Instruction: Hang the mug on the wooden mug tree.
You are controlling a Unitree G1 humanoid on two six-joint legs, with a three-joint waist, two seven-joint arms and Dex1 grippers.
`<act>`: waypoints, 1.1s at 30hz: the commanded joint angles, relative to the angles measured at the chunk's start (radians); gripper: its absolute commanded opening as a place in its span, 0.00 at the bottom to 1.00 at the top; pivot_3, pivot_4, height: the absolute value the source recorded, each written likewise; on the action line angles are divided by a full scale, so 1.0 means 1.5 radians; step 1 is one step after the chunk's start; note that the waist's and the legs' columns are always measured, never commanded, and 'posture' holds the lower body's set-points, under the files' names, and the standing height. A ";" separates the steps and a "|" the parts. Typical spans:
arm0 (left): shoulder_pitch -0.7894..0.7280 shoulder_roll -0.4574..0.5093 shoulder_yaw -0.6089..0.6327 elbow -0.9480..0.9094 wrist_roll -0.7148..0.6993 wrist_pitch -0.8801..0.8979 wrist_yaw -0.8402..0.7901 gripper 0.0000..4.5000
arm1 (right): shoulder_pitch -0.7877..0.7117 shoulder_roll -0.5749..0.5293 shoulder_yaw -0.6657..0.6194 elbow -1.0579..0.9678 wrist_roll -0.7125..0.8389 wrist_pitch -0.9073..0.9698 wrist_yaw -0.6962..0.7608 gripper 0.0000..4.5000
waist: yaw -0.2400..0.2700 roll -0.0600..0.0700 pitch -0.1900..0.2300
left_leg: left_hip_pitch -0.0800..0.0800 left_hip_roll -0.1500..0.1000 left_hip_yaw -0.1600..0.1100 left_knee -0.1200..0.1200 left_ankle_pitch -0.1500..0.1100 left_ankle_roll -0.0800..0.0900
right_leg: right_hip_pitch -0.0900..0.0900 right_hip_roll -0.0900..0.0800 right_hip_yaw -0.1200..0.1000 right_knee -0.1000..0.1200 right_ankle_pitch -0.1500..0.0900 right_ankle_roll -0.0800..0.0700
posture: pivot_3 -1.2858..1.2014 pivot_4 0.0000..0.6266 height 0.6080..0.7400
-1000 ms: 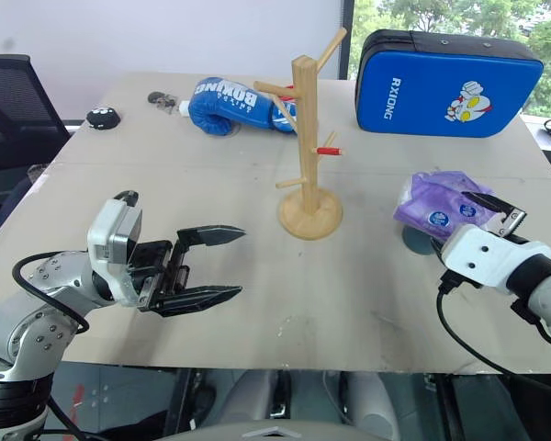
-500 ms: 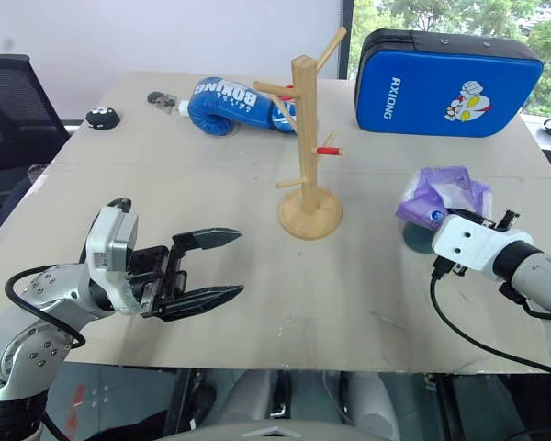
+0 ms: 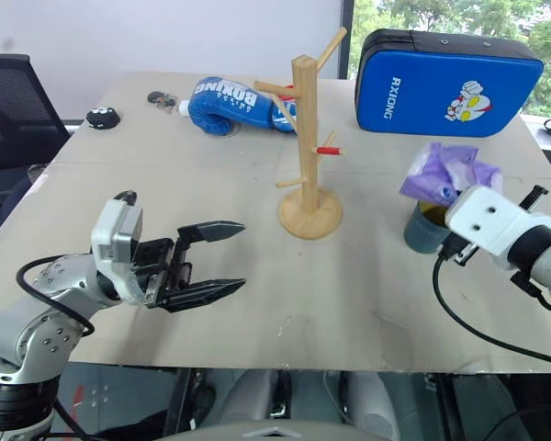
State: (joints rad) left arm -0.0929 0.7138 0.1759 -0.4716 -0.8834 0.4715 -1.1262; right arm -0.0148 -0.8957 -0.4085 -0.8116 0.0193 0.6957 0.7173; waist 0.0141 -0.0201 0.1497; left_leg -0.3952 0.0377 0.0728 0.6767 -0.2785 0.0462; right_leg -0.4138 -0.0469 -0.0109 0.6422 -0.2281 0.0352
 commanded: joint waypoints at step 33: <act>-0.075 -0.031 -0.057 0.025 0.031 -0.013 -0.020 1.00 | 0.122 0.183 -0.160 0.104 0.287 0.084 -0.105 0.97 | -0.005 0.001 0.000 | 0.001 0.001 -0.001 -0.001 0.000 0.000 | 0.001 0.001 0.001 0.000 0.000 0.002 | 0.52 0.24 1.00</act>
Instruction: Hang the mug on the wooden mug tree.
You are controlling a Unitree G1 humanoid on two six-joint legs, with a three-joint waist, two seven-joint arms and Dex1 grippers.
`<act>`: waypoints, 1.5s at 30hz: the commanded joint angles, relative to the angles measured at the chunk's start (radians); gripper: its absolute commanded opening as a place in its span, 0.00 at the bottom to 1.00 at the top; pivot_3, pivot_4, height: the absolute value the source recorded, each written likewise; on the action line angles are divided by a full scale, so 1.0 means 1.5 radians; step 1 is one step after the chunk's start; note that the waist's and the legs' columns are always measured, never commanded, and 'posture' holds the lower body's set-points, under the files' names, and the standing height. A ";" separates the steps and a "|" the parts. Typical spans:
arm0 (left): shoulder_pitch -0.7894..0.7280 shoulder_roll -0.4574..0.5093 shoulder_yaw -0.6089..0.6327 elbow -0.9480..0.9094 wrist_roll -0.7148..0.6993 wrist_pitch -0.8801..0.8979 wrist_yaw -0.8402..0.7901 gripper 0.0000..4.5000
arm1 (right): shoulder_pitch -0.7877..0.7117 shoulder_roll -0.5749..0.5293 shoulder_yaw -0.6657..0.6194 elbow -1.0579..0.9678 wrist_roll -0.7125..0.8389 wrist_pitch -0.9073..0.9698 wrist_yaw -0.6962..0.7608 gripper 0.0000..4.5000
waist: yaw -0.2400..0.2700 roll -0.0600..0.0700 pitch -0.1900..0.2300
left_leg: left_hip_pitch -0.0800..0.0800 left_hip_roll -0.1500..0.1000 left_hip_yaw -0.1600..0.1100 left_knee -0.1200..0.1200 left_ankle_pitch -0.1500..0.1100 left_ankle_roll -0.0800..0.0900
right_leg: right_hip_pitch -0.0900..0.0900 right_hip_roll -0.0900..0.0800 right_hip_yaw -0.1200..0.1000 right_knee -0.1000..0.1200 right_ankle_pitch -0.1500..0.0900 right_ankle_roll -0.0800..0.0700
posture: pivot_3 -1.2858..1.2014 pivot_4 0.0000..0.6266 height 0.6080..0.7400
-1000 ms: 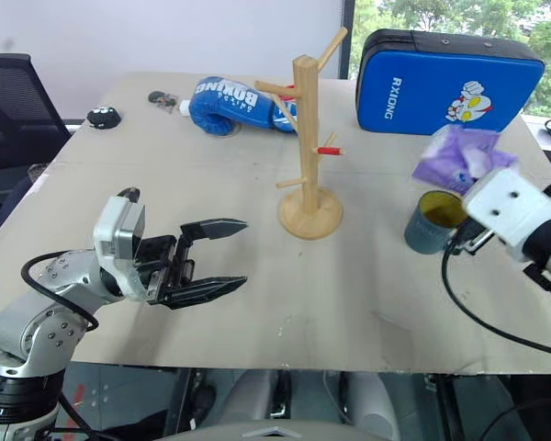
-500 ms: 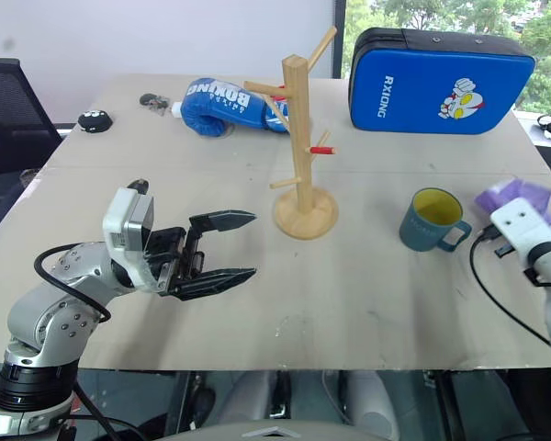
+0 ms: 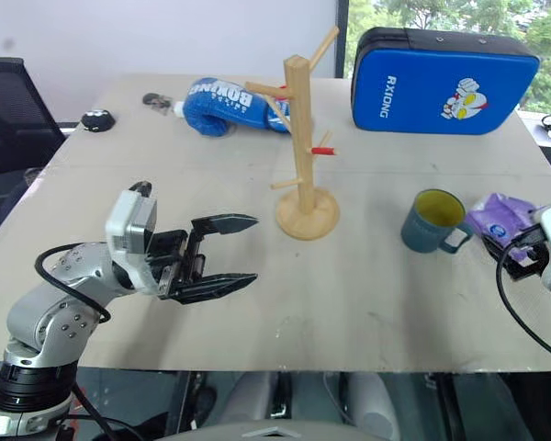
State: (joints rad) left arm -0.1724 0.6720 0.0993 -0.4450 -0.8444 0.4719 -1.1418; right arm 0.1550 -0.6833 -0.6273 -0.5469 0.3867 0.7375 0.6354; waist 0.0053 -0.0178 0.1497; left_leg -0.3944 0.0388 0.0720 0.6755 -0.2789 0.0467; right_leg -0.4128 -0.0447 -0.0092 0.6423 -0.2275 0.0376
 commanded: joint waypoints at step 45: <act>0.003 -0.021 0.070 0.004 -0.019 -0.020 0.056 1.00 | -0.128 0.096 0.185 0.045 0.004 -0.121 -0.118 0.01 | -0.006 0.001 0.000 | -0.001 -0.001 0.001 0.001 0.000 0.000 | -0.001 0.001 0.003 0.000 0.000 0.000 | 0.52 0.24 1.00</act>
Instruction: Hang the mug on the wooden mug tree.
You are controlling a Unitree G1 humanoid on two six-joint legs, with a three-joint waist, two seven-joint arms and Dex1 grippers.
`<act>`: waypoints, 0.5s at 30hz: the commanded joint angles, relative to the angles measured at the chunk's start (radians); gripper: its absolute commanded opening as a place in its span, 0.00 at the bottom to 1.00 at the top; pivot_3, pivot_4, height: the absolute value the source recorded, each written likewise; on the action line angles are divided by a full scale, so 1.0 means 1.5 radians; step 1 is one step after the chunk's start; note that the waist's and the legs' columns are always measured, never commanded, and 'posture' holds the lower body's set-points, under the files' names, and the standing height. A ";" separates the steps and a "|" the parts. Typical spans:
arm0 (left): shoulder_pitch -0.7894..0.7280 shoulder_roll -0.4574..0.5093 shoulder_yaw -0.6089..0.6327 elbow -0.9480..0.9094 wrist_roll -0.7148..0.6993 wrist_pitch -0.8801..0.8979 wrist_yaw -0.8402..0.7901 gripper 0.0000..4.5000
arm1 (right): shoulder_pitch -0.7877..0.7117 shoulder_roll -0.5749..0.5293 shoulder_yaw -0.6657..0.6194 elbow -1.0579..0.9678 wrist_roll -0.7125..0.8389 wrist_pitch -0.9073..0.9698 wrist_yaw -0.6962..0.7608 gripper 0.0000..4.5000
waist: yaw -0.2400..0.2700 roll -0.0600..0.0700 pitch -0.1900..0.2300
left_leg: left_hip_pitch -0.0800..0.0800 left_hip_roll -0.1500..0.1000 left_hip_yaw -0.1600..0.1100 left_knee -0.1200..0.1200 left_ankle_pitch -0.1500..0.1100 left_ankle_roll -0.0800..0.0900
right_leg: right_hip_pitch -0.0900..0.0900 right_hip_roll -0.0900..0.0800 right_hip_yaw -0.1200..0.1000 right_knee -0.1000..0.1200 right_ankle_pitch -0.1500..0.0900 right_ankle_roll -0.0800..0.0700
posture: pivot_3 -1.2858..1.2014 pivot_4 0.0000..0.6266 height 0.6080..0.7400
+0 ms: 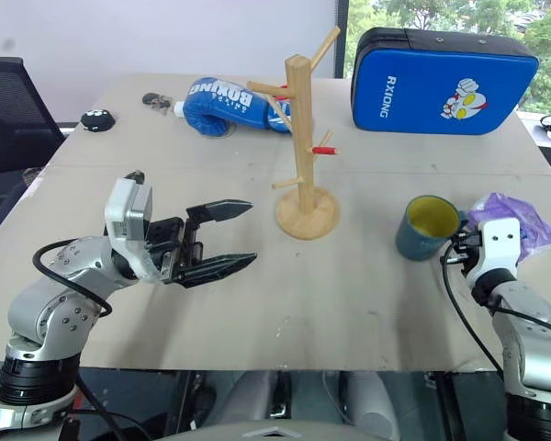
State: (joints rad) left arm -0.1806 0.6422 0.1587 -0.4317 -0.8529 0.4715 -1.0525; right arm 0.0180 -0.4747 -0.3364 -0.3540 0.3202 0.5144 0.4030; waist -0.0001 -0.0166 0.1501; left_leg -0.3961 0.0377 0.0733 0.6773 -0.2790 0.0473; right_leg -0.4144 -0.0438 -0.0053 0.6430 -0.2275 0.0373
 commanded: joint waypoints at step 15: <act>0.071 0.064 0.138 0.023 -0.108 0.028 -0.088 1.00 | -0.374 -0.226 0.151 -0.180 0.185 0.332 0.093 0.01 | -0.006 0.000 0.001 | 0.000 0.000 -0.001 -0.001 0.000 0.000 | -0.001 -0.001 -0.001 -0.001 -0.001 -0.001 | 0.52 0.24 1.00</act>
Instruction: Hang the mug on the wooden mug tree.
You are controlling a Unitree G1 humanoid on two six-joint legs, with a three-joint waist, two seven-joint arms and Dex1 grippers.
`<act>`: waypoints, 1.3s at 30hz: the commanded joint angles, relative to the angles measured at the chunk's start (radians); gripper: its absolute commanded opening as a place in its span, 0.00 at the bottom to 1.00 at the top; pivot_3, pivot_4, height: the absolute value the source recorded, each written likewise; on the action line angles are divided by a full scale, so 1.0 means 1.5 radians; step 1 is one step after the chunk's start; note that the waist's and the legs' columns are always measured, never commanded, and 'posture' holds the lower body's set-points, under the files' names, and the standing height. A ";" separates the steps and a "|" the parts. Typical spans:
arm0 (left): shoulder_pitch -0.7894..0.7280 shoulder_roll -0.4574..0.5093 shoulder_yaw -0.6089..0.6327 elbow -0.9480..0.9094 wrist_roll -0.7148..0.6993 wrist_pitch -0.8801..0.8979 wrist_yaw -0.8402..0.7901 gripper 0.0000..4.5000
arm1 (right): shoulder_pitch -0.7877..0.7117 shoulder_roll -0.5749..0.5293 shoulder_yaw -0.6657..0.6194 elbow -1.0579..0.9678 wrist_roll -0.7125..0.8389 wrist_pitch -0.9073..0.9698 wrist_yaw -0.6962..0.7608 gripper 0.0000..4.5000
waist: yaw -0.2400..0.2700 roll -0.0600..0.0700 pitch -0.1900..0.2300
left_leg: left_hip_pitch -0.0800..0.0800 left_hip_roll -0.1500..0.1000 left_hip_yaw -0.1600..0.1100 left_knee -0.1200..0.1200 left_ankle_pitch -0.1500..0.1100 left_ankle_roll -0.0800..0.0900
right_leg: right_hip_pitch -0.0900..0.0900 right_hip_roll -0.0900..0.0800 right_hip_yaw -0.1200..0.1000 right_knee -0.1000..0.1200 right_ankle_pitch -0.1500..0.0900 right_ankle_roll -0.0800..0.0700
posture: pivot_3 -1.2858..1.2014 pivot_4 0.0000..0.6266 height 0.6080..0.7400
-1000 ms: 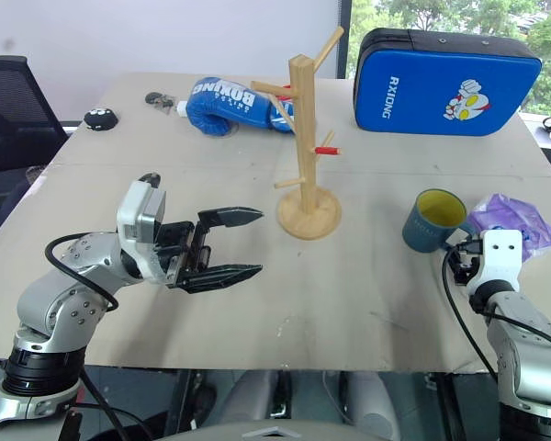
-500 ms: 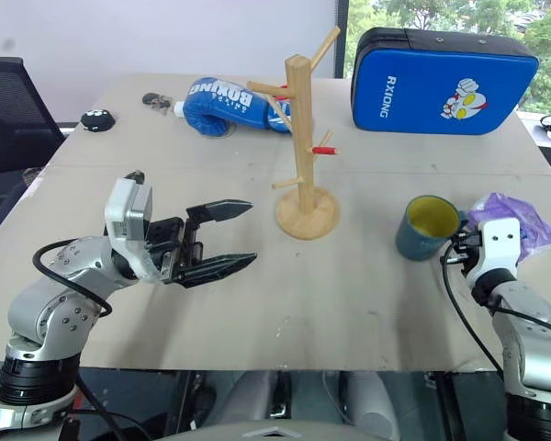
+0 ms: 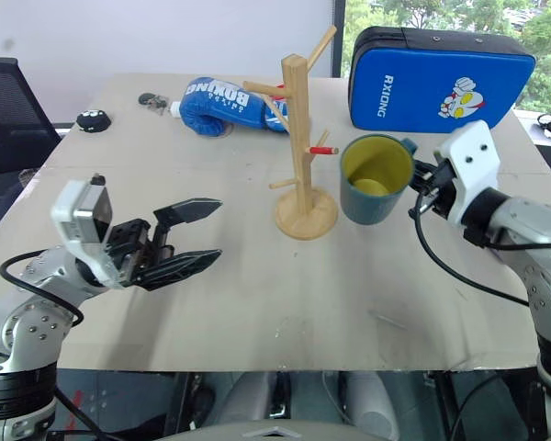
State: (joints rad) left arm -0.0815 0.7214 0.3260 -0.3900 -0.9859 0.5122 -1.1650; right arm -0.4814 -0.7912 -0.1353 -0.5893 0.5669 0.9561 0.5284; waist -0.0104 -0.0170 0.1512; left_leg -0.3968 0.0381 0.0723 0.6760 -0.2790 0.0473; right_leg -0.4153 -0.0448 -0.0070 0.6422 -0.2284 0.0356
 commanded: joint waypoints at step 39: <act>0.218 -0.005 0.101 -0.125 0.002 0.016 0.222 1.00 | 0.160 0.025 -0.129 -0.038 0.067 -0.083 0.156 0.60 | 0.004 -0.001 0.000 | 0.000 0.000 0.000 -0.002 0.000 0.000 | -0.001 -0.002 -0.001 -0.001 0.000 0.000 | 0.52 0.24 1.00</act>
State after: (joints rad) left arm 0.2535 0.7034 0.4822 -0.5822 -1.0086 0.5492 -0.8401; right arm -0.2537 -0.7427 -0.2725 -0.5965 0.6526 0.8688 0.7457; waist -0.0047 -0.0181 0.1519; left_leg -0.3972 0.0374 0.0728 0.6730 -0.2794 0.0476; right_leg -0.4161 -0.0470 -0.0084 0.6412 -0.2284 0.0357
